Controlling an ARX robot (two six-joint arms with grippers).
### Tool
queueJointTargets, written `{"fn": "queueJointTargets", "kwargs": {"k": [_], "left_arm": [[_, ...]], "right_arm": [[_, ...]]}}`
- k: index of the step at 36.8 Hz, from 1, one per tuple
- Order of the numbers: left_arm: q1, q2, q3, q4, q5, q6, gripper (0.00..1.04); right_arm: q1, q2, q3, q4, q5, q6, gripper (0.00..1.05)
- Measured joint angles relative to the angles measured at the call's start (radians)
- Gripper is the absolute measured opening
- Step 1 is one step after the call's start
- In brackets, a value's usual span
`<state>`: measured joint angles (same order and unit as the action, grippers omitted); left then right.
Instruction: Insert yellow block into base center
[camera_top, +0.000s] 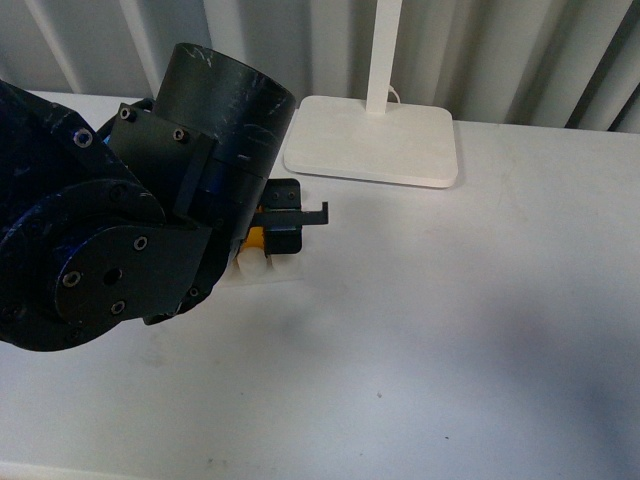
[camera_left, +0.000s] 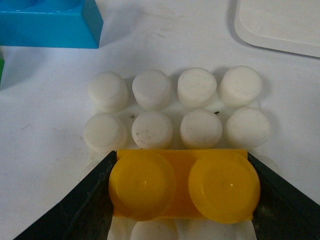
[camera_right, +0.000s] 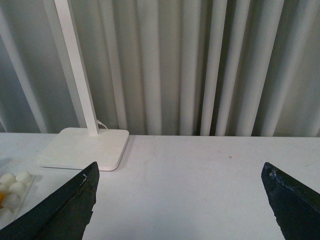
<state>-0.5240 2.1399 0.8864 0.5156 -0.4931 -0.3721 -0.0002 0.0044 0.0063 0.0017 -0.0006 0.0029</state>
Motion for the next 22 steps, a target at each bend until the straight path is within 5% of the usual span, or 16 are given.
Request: {"fn": "queueJointTargets", "kwargs": {"k": [22], "left_arm": [[-0.01, 0.05, 0.009, 0.035, -0.024, -0.033, 0.65]], "right_arm": [[0.0, 0.0, 0.0, 0.0, 0.0, 0.0, 0.95]]}}
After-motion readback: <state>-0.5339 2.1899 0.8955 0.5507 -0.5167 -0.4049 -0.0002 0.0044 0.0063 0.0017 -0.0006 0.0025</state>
